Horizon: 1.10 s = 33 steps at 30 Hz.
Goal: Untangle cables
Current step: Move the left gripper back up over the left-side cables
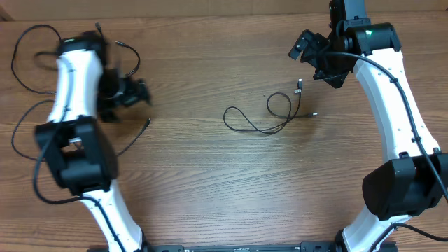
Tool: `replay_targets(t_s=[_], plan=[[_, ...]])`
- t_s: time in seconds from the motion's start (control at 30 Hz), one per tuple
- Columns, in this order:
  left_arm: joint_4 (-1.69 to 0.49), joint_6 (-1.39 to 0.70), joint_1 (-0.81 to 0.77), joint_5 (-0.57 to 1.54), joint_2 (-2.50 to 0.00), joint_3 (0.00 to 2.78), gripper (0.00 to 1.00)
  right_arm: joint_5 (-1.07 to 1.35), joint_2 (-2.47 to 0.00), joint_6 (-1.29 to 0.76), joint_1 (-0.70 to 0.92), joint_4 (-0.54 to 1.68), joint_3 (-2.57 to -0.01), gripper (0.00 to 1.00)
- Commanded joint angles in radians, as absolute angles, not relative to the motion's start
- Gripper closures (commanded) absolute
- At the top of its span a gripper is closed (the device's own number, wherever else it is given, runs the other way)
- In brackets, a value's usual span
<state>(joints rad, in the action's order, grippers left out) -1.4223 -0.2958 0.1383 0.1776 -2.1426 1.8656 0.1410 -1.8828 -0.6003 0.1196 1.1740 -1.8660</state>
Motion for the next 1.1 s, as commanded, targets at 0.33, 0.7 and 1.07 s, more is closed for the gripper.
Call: replay_targets(t_s=[0.33,0.7,1.07], plan=[[-1.526,-0.513,0.087,0.019,-2.079,1.863,0.0,0.128,-1.846,-0.593,0.124,1.172,-1.878,0.0],[-1.389,0.062,0.097,-0.059,-2.089,1.732,0.0,0.128,-1.846,-0.593,0.124,1.172,-1.878,0.0],[-1.122,0.522,0.105,-0.059,-2.089,1.526,0.14,0.128,-1.846,-0.593,0.124,1.172,-1.878,0.0]])
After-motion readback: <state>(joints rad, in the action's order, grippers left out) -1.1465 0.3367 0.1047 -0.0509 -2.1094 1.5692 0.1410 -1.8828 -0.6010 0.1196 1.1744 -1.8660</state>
